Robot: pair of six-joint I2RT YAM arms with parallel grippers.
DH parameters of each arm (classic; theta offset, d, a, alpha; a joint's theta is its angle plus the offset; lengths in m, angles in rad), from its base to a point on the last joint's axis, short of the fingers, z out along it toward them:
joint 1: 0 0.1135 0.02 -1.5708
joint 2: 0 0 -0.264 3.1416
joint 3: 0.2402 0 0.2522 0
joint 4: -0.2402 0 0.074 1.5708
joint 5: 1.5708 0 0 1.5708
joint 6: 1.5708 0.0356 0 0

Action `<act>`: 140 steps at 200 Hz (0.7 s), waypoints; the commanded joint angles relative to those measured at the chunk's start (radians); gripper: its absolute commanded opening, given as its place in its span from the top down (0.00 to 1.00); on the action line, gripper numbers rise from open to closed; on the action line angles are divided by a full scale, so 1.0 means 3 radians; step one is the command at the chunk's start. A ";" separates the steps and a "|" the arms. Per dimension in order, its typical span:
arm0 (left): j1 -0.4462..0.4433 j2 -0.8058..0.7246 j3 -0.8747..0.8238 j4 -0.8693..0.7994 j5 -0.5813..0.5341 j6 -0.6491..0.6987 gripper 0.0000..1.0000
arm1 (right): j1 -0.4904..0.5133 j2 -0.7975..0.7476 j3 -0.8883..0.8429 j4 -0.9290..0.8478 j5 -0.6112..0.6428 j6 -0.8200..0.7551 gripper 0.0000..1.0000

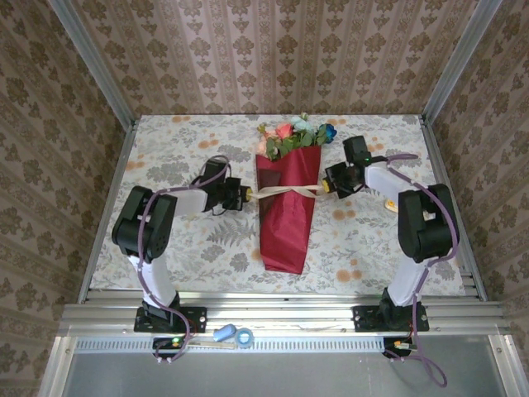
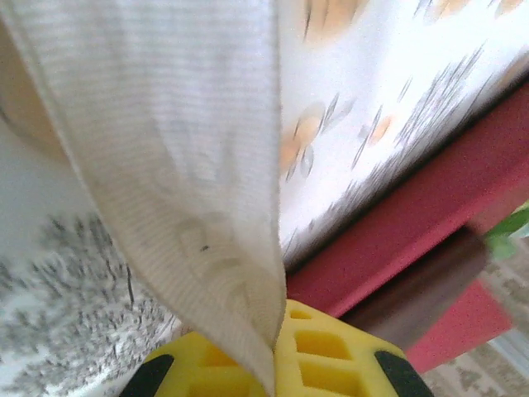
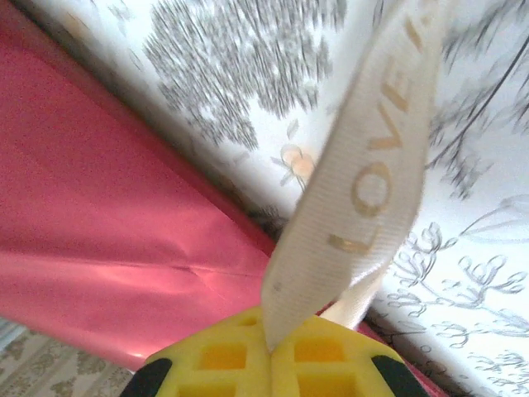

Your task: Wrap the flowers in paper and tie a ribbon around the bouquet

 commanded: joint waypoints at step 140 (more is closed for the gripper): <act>0.0491 -0.0431 -0.0459 -0.0240 0.0089 0.0146 0.57 | -0.0758 -0.0299 -0.0174 -0.0251 -0.0352 -0.0629 1.00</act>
